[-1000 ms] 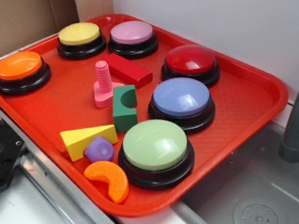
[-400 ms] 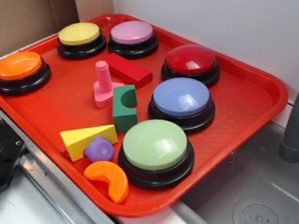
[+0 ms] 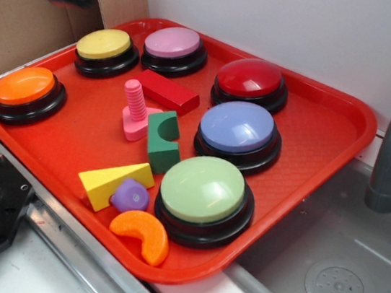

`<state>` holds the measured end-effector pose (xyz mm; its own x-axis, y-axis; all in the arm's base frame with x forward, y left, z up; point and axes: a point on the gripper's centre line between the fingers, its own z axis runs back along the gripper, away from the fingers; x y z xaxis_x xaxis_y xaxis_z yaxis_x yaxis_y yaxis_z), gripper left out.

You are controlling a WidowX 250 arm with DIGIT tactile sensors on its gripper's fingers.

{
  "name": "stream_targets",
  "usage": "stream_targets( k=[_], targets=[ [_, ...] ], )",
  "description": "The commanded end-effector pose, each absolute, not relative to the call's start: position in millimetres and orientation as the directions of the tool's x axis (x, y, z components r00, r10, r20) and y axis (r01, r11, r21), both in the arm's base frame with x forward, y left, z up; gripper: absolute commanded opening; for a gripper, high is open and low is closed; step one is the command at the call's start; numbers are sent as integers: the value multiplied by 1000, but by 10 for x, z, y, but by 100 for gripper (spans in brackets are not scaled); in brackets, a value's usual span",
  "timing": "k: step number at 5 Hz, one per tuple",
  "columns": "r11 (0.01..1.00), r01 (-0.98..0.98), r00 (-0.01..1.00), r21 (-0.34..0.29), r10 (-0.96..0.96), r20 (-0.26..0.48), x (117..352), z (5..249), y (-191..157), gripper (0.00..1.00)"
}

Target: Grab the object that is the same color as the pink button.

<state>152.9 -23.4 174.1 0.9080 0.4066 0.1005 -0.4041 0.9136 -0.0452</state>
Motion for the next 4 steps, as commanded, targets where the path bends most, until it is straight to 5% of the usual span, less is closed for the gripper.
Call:
stream_targets(
  k=[1,2,4],
  targets=[
    [779,-608,746,-155,627,223,1916,1298,-197,100],
    [671,-719,618,-179,736,278,2137,1030,-92,100],
    [601,-782,546,-162,787,286,2359,705,24,100]
  ],
)
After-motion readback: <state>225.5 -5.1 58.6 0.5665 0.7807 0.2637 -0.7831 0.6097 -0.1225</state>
